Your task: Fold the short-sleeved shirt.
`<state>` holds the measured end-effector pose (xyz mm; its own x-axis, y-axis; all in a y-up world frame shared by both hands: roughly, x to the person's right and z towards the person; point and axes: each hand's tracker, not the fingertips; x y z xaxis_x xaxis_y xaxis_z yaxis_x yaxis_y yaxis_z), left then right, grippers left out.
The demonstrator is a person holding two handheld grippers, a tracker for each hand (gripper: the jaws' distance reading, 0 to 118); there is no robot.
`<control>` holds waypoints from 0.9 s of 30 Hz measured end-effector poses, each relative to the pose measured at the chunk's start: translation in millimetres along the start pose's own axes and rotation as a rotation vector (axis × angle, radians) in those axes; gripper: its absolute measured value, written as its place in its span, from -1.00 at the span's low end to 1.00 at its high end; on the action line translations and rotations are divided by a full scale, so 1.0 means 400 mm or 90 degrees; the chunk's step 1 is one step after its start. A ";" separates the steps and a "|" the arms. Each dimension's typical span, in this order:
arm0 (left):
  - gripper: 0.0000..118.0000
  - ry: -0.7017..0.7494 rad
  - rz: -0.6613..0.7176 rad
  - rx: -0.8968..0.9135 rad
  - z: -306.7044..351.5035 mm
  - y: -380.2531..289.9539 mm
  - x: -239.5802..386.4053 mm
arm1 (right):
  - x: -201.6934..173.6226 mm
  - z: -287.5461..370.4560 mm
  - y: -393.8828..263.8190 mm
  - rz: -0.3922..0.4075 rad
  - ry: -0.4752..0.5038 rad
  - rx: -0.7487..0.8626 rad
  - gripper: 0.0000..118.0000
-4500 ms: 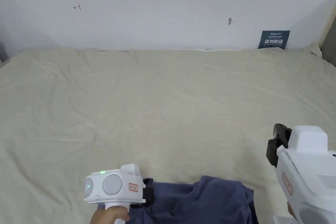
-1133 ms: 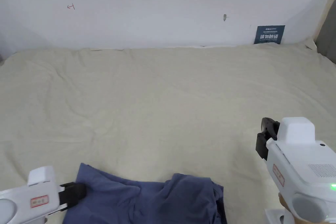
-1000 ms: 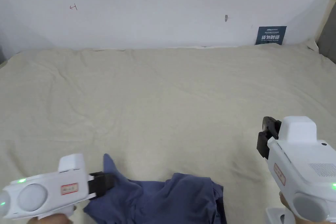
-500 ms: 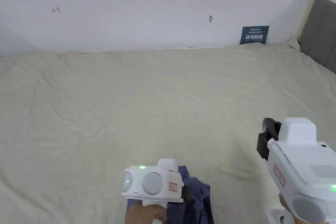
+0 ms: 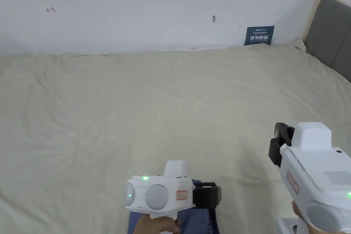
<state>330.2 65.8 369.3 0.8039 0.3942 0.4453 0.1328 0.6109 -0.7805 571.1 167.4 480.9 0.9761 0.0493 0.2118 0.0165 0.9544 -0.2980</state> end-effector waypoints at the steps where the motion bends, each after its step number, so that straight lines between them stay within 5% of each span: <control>1: 0.86 0.007 -0.009 0.032 0.025 0.003 -0.007 | -0.003 0.002 0.003 0.003 0.001 0.003 -0.97; 6: 0.39 0.105 -0.062 0.147 0.108 -0.016 -0.031 | -0.010 0.003 0.012 0.006 0.007 0.009 -0.97; 10: -0.97 0.127 -0.066 0.177 0.117 -0.049 -0.057 | -0.015 -0.002 0.011 0.007 0.012 0.010 -0.97; 27: -1.00 0.145 -0.101 0.049 -0.186 -0.245 0.040 | 0.025 -0.026 -0.018 0.003 0.012 -0.011 -0.97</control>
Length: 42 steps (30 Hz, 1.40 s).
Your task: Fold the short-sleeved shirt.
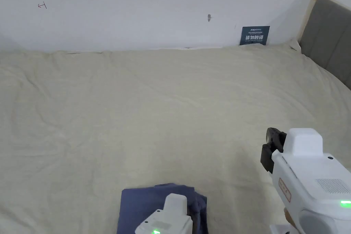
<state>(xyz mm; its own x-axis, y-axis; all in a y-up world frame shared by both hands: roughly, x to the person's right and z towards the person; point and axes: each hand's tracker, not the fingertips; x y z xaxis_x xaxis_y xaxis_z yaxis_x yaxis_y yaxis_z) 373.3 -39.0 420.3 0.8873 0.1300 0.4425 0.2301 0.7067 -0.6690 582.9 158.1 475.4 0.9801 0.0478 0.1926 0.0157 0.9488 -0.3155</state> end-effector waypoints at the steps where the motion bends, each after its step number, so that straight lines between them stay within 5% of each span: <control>1: -1.00 0.008 -0.005 -0.017 -0.017 -0.010 0.011 | 0.004 -0.001 -0.002 0.000 -0.001 -0.002 -0.97; 11: -1.00 0.016 -0.001 0.003 0.000 -0.002 0.038 | 0.033 0.018 -0.014 -0.002 -0.016 -0.011 -0.97; 18: -1.00 -0.006 0.001 0.173 0.190 0.142 -0.016 | 0.008 0.063 0.010 -0.007 -0.008 0.017 -0.97; 31: -1.00 0.146 -0.065 0.422 0.471 0.330 -0.241 | -0.071 0.113 0.070 0.004 0.020 0.076 -0.97; 42: -1.00 0.261 -0.053 0.445 0.571 0.281 -0.388 | -0.126 0.120 0.087 0.020 0.027 0.108 -0.97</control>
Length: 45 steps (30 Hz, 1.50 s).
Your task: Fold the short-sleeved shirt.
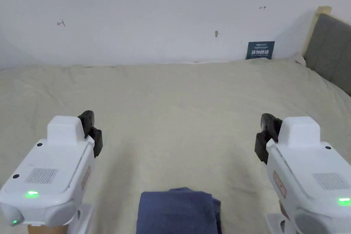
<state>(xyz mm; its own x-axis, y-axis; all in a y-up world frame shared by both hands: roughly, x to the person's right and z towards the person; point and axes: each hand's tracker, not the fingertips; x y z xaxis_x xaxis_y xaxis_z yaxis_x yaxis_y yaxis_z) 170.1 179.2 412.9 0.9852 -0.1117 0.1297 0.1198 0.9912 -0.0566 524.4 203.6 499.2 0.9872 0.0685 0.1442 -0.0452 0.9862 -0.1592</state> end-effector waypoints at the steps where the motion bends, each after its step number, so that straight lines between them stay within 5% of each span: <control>1: -1.00 0.006 0.002 -0.003 0.002 -0.001 -0.007 | -0.004 -0.001 0.001 0.000 0.002 0.000 -0.97; 16: -1.00 0.016 0.032 -0.017 0.009 -0.016 -0.032 | -0.057 -0.034 -0.053 -0.002 0.031 -0.018 -0.97; 31: -1.00 0.000 0.050 -0.035 -0.015 -0.030 -0.060 | -0.236 -0.138 -0.507 0.061 0.140 -0.240 -0.97; 36: -1.00 0.005 0.070 -0.050 -0.027 -0.040 -0.080 | -0.268 -0.175 -0.656 0.072 0.134 -0.397 -0.97; 39: -1.00 0.007 0.082 -0.060 -0.037 -0.059 -0.093 | -0.259 -0.147 -0.674 0.058 0.136 -0.299 -0.98; 45: -0.84 -0.076 0.242 -0.188 -0.074 -0.123 -0.119 | -0.248 -0.157 -0.659 0.065 0.150 -0.330 -0.98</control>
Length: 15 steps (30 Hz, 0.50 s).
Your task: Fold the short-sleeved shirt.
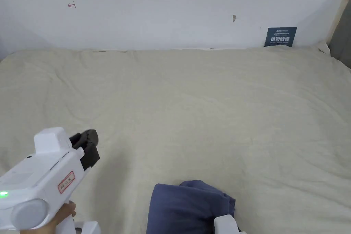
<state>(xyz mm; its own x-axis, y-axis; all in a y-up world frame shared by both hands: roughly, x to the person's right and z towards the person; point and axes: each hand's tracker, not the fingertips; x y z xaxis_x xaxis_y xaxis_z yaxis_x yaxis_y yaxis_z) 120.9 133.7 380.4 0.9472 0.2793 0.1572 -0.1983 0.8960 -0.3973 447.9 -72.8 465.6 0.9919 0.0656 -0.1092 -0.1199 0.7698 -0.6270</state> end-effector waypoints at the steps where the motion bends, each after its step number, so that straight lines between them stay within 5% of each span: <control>1: -0.68 -0.017 0.039 -0.036 -0.015 -0.010 -0.012 | 0.002 0.000 0.000 0.003 0.002 0.000 -0.98; 2: -0.41 -0.042 0.079 -0.070 -0.034 -0.026 -0.026 | 0.004 0.000 0.001 0.002 0.005 0.000 -0.98; 4: 0.55 -0.078 0.147 -0.142 -0.062 -0.055 -0.032 | 0.010 0.000 0.004 -0.005 0.011 -0.003 -0.98; 5: 0.80 -0.093 0.170 -0.179 -0.080 -0.075 -0.032 | 0.014 -0.001 0.005 -0.008 0.014 -0.005 -0.98; 8: 1.00 -0.113 0.205 -0.267 -0.147 -0.157 -0.060 | 0.018 -0.002 0.004 -0.019 0.020 -0.007 -0.98; 15: 0.90 -0.207 0.198 -0.431 -0.280 -0.292 -0.085 | 0.029 -0.005 0.005 -0.037 0.033 -0.008 -0.98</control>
<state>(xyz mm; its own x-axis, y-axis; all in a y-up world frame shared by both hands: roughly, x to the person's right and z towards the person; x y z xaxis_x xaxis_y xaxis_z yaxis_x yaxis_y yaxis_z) 139.9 -19.2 320.2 0.7325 0.6609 0.1634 -0.1456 0.3865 -0.9107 459.2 -71.9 461.7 0.9937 -0.0120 -0.1111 -0.0627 0.7632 -0.6431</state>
